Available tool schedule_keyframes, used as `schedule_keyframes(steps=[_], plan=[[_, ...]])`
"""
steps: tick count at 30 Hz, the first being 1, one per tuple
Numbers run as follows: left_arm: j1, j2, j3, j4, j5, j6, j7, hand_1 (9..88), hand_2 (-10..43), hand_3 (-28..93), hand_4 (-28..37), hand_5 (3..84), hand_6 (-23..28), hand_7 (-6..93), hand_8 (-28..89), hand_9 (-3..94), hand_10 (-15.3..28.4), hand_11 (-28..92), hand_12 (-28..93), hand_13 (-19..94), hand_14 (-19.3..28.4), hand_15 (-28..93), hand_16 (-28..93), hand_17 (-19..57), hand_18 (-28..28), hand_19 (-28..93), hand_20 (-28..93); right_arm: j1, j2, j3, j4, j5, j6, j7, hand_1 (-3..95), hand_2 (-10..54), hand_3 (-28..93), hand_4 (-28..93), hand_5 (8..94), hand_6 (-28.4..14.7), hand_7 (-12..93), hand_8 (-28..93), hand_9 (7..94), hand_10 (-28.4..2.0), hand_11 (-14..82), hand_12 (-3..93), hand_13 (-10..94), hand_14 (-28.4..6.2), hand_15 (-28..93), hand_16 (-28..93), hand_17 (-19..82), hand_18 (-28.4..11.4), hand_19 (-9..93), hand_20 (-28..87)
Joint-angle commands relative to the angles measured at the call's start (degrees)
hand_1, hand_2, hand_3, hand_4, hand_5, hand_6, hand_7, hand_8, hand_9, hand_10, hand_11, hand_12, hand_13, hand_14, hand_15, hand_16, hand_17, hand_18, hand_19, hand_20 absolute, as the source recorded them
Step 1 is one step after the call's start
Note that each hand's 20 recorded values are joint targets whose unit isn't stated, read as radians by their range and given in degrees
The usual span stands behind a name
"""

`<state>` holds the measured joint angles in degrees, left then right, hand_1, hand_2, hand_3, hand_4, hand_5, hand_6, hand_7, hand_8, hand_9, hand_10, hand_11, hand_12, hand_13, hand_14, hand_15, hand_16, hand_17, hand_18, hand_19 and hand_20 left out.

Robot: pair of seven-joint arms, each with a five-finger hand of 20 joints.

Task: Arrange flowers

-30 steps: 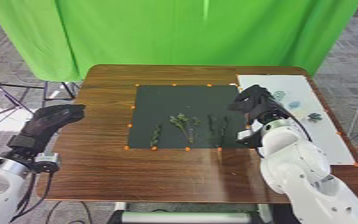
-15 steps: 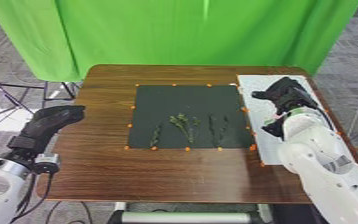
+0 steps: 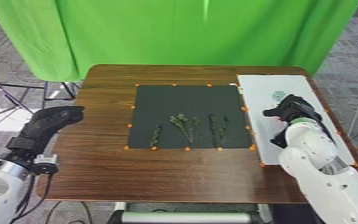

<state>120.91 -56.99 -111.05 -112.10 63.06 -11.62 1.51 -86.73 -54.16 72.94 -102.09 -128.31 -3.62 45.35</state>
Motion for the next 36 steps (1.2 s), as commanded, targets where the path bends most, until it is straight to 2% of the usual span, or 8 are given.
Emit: schedule_keyframes(steps=[1,10,12,14,17,20,28,36], plan=[[0.2,-0.48,-0.05,-0.26,-0.19,-0.35,-0.25,32.4,-6.7,61,-15.0,47.6,4.2,14.7,-6,44.4,13.6,20,12,34,18.3,18,3,2.6,14.3,8,18,-1.5,0.2,0.9,0.7,0.0,-0.6,0.8,38.0,-9.5,57,-19,64.6,-1.0,16,-4,72.2,-16.7,17.3,24.1,90,-3.4,56,32,61,-14.0,93,51],[0.2,-0.46,-0.04,-0.26,-0.23,-0.4,-0.55,32.5,-6.6,61,-15.0,47.5,4.2,14.7,-6,44.5,13.6,20,12,34,18.3,18,3,2.6,14.3,8,18,-2.8,0.3,-0.5,1.2,-0.3,2.0,-0.3,64.9,-9.5,48,-18,67.2,-0.6,18,15,77.2,-13.5,10.6,35.5,91,-1.7,55,32,62,-11.4,93,48],[0.1,-0.47,-0.01,-0.19,-0.29,-0.43,-0.64,32.5,-6.5,61,-15.0,47.5,4.2,14.7,-6,44.5,13.6,20,12,34,18.3,18,3,2.6,14.3,8,18,-2.9,0.4,-0.9,1.3,-0.6,2.6,-0.4,87.9,-9.5,-11,24,68.4,-0.8,17,17,79.5,-12.7,7.0,39.2,91,-1.4,55,32,63,-11.0,93,48],[0.3,-0.49,-0.13,-0.2,-0.25,-0.59,-0.65,32.5,-6.6,61,-14.9,47.5,4.3,14.7,-6,44.5,13.6,20,12,34,18.2,18,3,2.6,14.3,8,18,-2.7,0.5,-1.6,1.8,-0.9,4.7,-0.6,94.0,-9.5,-23,35,70.1,-0.7,17,19,81.1,-12.0,6.3,40.5,91,-1.1,55,32,63,-10.7,93,48],[0.5,-0.4,-0.09,-0.38,-0.33,-0.33,-0.59,32.6,-6.6,61,-15.0,47.5,4.3,14.7,-6,44.5,13.6,20,12,34,18.3,18,3,2.6,14.3,8,18,-2.6,1.0,-2.0,1.4,-0.9,6.8,-0.8,92.1,-9.5,-9,26,74.4,-1.2,19,22,84.9,-11.3,7.4,42.5,92,-0.7,56,32,63,-10.2,93,50],[0.4,0.0,-0.31,-0.27,-0.36,-0.07,-0.33,32.5,-6.6,61,-15.0,47.4,4.3,14.7,-6,44.5,13.7,20,12,34,18.3,18,3,2.6,14.3,8,18,-2.6,1.7,-1.7,-0.5,-1.0,8.6,-1.2,77.9,-9.5,37,-9,78.3,-1.7,21,20,87.5,-11.0,8.1,43.0,93,-0.5,57,32,64,-10.0,93,50],[1.6,3.43,-3.73,0.17,-1.65,3.22,1.47,32.7,-6.6,61,-15.1,48.0,4.3,15.1,-6,45.1,13.6,20,12,35,18.2,18,3,2.8,14.5,8,18,0.7,3.6,-3.2,-8.2,2.5,10.3,-3.0,76.0,-9.5,42,-11,79.4,-2.0,22,19,88.0,-11.0,8.2,42.8,93,-0.2,56,33,65,-9.8,93,51],[4.2,3.8,-8.89,1.53,-7.82,8.21,3.5,32.8,-7.2,61,-14.9,48.3,4.3,15.7,-6,45.9,13.7,21,12,36,18.2,19,3,3.2,14.5,9,18,11.2,0.8,-14.1,-11.9,18.6,8.5,-11.1,75.1,-9.5,44,-11,79.2,-2.0,22,19,88.3,-11.0,8.2,42.8,93,-0.2,56,33,65,-9.8,93,51]])
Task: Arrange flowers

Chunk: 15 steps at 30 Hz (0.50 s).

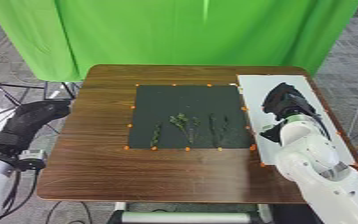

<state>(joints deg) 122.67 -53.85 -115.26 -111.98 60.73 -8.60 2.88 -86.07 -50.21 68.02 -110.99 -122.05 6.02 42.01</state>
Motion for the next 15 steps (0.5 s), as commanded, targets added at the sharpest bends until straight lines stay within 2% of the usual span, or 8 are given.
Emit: schedule_keyframes(steps=[1,3,5,7,9,10,11,15], plan=[[2.7,0.52,-4.92,1.44,-6.45,6.0,2.35,32.9,-7.3,61,-14.8,48.4,4.2,15.8,-6,45.9,13.7,21,12,36,18.1,19,3,3.2,14.6,9,18,12.4,-3.9,-11.4,-2.6,12.8,-2.2,-8.8,75.2,-9.5,44,-12,79.3,-2.1,22,19,88.3,-10.9,8.2,42.8,93,-0.2,56,33,65,-9.9,93,51],[3.1,0.26,-5.15,1.47,-7.9,7.03,3.09,32.8,-7.4,61,-14.8,48.6,4.0,16.1,-6,46.2,13.7,21,12,36,18.0,19,3,3.2,14.6,9,18,16.0,-5.8,-15.7,-1.2,13.6,-4.2,-10.9,75.2,-9.5,44,-12,79.2,-2.0,22,20,88.2,-10.8,8.3,43.0,93,-0.2,56,33,65,-9.9,93,51],[3.4,0.12,-4.89,1.23,-7.98,7.91,3.9,32.8,-7.8,62,-14.9,48.6,4.0,16.3,-7,46.2,13.7,21,12,36,18.1,20,3,3.3,14.6,9,18,19.0,-8.0,-19.1,0.4,17.6,-5.8,-12.0,75.1,-9.5,44,-12,79.2,-2.1,22,20,88.3,-10.8,8.4,43.1,93,-0.1,56,33,65,-9.8,93,51],[3.7,0.09,-4.61,0.86,-7.57,8.32,4.23,32.9,-7.7,61,-15.2,48.8,3.7,16.6,-7,46.4,13.8,21,12,36,18.1,20,3,3.3,14.6,9,18,21.2,-10.5,-22.1,2.6,19.4,-7.2,-12.9,74.9,-9.5,44,-12,79.1,-2.0,22,20,88.3,-10.6,8.3,43.1,93,-0.1,56,33,65,-9.8,93,51],[3.9,-0.06,-4.47,0.48,-7.15,8.14,4.33,33.0,-7.6,61,-15.3,49.0,3.6,16.9,-7,46.7,13.7,21,12,36,18.0,20,3,3.6,14.5,9,18,23.1,-12.7,-25.1,4.7,18.0,-8.7,-13.9,74.9,-9.5,44,-12,79.1,-2.1,22,20,88.2,-10.5,8.4,43.2,93,-0.1,56,33,65,-9.8,93,51],[3.3,0.22,-4.05,0.65,-6.88,7.92,4.34,33.0,-7.5,61,-15.4,49.1,3.6,17.0,-7,46.7,13.7,21,12,36,18.0,20,3,3.6,14.5,9,18,23.9,-13.6,-26.5,5.6,17.8,-8.7,-14.1,74.9,-9.5,44,-12,79.1,-2.1,22,20,88.2,-10.5,8.4,43.2,93,-0.1,56,33,65,-9.8,93,51],[3.7,0.03,-4.13,0.25,-6.5,8.05,4.21,33.1,-7.5,61,-15.4,49.1,3.6,17.0,-7,46.7,13.7,22,12,36,18.0,20,3,3.7,14.4,9,18,24.5,-14.9,-27.6,6.8,17.7,-9.5,-14.6,74.8,-9.5,44,-12,79.1,-2.1,22,20,88.2,-10.5,8.4,43.2,93,-0.1,56,33,65,-9.8,93,51],[2.6,0.54,-3.24,0.26,-4.95,6.83,3.97,33.1,-7.4,61,-15.4,49.2,3.7,16.9,-7,46.9,13.8,22,12,36,18.1,20,2,3.7,14.3,9,18,26.2,-17.8,-31.8,9.4,16.5,-11.0,-16.1,74.6,-9.5,45,-12,79.1,-2.0,22,20,88.2,-10.4,8.4,43.2,93,0.0,56,33,65,-9.8,93,51]])
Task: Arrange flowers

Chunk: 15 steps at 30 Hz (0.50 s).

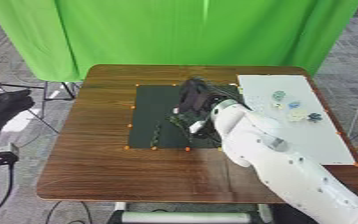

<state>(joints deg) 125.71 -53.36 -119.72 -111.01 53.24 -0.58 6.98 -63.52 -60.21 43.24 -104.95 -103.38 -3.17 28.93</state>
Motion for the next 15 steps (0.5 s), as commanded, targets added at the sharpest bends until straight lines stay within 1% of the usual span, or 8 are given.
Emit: schedule_keyframes(steps=[1,3,4,6,7,8,11,15], plan=[[-0.6,0.11,1.48,-0.71,3.05,-1.34,-0.16,33.2,-7.3,61,-15.4,49.1,3.7,16.9,-7,47.0,13.7,22,12,36,18.0,20,2,3.7,14.3,9,19,4.0,-8.6,-7.8,4.0,-2.4,-2.4,-3.2,74.5,-9.5,45,-12,79.1,-2.0,22,20,88.4,-10.5,8.3,43.0,93,-0.1,56,33,65,-9.8,93,51],[-0.7,0.1,1.67,-0.81,3.65,-2.06,-0.47,33.2,-7.3,61,-15.4,49.1,3.7,16.9,-7,47.0,13.7,22,12,36,18.0,20,2,3.7,14.3,9,19,4.5,-9.7,-9.3,5.2,-2.7,-2.9,-3.6,74.2,-9.5,45,-13,79.1,-1.9,22,20,88.3,-10.3,8.5,43.2,93,0.0,56,33,65,-9.8,93,51],[-0.9,0.2,2.02,-0.78,3.5,-2.16,-0.64,33.2,-7.3,61,-15.4,49.1,3.7,16.9,-7,47.0,13.7,22,12,36,18.0,20,2,3.7,14.3,9,19,4.5,-10.3,-9.7,5.8,-3.0,-3.8,-3.9,74.2,-9.5,45,-13,79.1,-1.9,22,20,88.2,-10.2,8.5,43.3,93,0.0,56,33,65,-9.8,93,51],[-2.0,0.37,3.5,-0.49,2.25,-2.02,-0.74,33.1,-7.3,61,-15.2,49.0,3.7,17.0,-7,46.9,13.7,22,12,36,18.0,20,2,3.7,14.3,9,19,4.4,-11.0,-10.4,7.0,-3.4,-4.1,-3.9,73.9,-9.5,46,-13,79.0,-1.8,23,20,88.2,-10.1,8.5,43.3,93,0.0,56,33,65,-9.8,93,51],[-2.5,0.46,4.13,-0.34,2.18,-2.12,-0.67,33.1,-7.2,61,-15.2,49.0,3.7,17.0,-7,46.8,13.7,22,12,36,18.0,20,2,3.6,14.3,9,19,4.2,-11.4,-10.5,7.6,-3.7,-4.8,-4.1,73.8,-9.5,46,-14,78.9,-1.8,23,20,88.2,-10.0,8.5,43.3,93,0.0,56,33,65,-9.8,93,51],[-2.8,0.39,4.49,-0.28,2.58,-2.4,-0.78,33.1,-7.2,61,-15.2,48.9,3.7,16.9,-7,46.8,13.7,22,12,36,18.0,20,2,3.6,14.3,9,19,4.2,-11.6,-10.9,8.1,-3.7,-4.9,-3.9,73.8,-9.5,46,-14,78.9,-1.8,23,20,88.2,-10.0,8.5,43.3,93,0.0,56,33,65,-9.8,93,51],[-3.0,0.28,4.83,-0.34,2.57,-3.35,-1.07,33.1,-7.2,61,-15.2,48.8,3.8,16.8,-7,46.6,13.7,21,12,36,18.0,20,2,3.5,14.4,9,19,4.1,-12.2,-11.6,9.8,-5.1,-4.7,-4.4,73.7,-9.5,46,-14,78.9,-1.8,23,20,88.1,-10.0,8.4,43.3,93,0.0,56,33,65,-9.8,93,51],[-3.3,0.31,5.26,-0.42,2.6,-3.65,-1.09,33.0,-7.2,61,-15.2,48.7,3.9,16.6,-7,46.5,13.7,21,12,36,17.9,20,2,3.5,14.4,9,19,4.6,-12.7,-12.4,12.0,-6.2,-3.0,-4.5,73.5,-9.5,46,-14,78.7,-1.7,23,19,88.0,-9.6,8.1,43.0,93,0.0,56,34,64,-9.8,93,51]])
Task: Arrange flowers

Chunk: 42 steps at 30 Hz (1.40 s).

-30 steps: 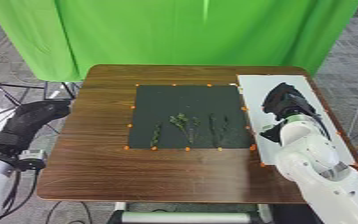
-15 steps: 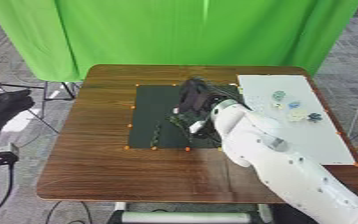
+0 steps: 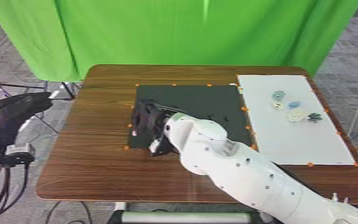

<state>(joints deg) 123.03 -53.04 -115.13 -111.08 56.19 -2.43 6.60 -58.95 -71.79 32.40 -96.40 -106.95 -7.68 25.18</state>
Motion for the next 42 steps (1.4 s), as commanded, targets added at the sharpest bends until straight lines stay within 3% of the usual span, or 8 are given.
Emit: schedule_keyframes(steps=[1,10,16,26,31,34,42], plan=[[-0.7,0.13,0.84,-0.33,-0.44,-1.77,-0.71,32.9,-7.2,61,-15.2,48.7,3.9,16.5,-7,46.5,13.7,21,12,36,18.0,20,3,3.5,14.3,9,19,0.1,-1.5,-1.3,4.1,-2.8,1.4,-0.7,73.4,-9.5,46,-14,78.6,-1.7,23,19,88.1,-9.6,8.0,42.8,93,0.0,56,34,64,-9.8,93,51],[-1.3,0.19,1.51,-0.18,-0.01,-3.13,-1.26,32.9,-7.1,61,-15.1,48.5,4.0,16.4,-7,46.3,13.7,21,12,35,18.1,20,3,3.4,14.4,9,19,0.8,-1.9,-1.9,6.7,-4.6,4.7,-1.0,72.1,-9.5,48,-15,78.1,-1.3,23,19,87.7,-9.2,7.9,42.5,93,-0.1,56,33,64,-9.9,93,51],[-1.2,0.21,1.56,0.04,-0.23,-3.54,-1.45,32.8,-7.2,61,-15.0,48.5,4.0,16.2,-7,46.2,13.7,21,12,35,18.1,20,3,3.3,14.4,9,19,1.0,-1.4,-1.3,5.8,-3.5,3.1,-0.6,70.7,-9.5,50,-15,76.8,-1.1,24,19,87.1,-8.8,7.7,42.6,93,-0.1,55,33,64,-9.8,93,50],[-2.0,0.37,2.73,0.45,0.1,-4.41,-1.42,33.2,-7.2,61,-15.0,51.6,-1.1,17.8,-8,46.3,13.6,21,12,35,18.1,19,3,3.2,14.5,9,19,1.2,-0.7,0.1,4.3,-1.6,-1.9,-0.4,64.3,-9.5,49,-14,72.8,-0.2,19,16,81.7,-12.0,5.1,38.2,92,-0.9,54,33,64,-10.3,93,48],[-1.9,0.32,2.64,0.32,0.05,-4.06,-1.24,33.7,-7.3,61,-14.8,53.1,-1.7,17.8,-8,46.7,13.2,21,12,35,18.0,19,3,3.3,14.4,9,19,1.7,-0.3,0.6,3.2,-1.2,-4.8,-0.5,63.8,-9.5,45,-12,71.7,-0.3,17,16,77.0,-13.3,10.8,33.1,92,-1.0,55,33,64,-10.5,93,48],[-2.5,0.57,2.99,0.59,0.36,-4.46,-1.19,33.9,-7.2,61,-14.8,55.1,-2.4,17.7,-9,47.1,13.1,21,12,35,17.9,19,3,3.3,14.5,8,19,2.1,0.2,0.3,2.5,-1.6,-4.2,-0.4,63.6,-9.5,42,-9,70.2,-0.3,17,17,72.0,-15.4,16.7,24.9,91,-1.2,55,33,63,-10.8,93,47],[-2.4,0.4,3.02,0.62,0.42,-4.49,-1.07,34.7,-7.0,60,-14.4,58.8,-3.3,17.3,-9,48.1,13.3,21,12,36,17.7,19,3,3.4,14.4,8,19,3.2,1.2,-0.2,2.0,-6.1,-2.7,-0.7,54.8,-9.5,56,-16,65.9,0.9,18,10,64.6,-16.3,17.2,23.9,90,-1.3,56,32,62,-11.0,93,47]])
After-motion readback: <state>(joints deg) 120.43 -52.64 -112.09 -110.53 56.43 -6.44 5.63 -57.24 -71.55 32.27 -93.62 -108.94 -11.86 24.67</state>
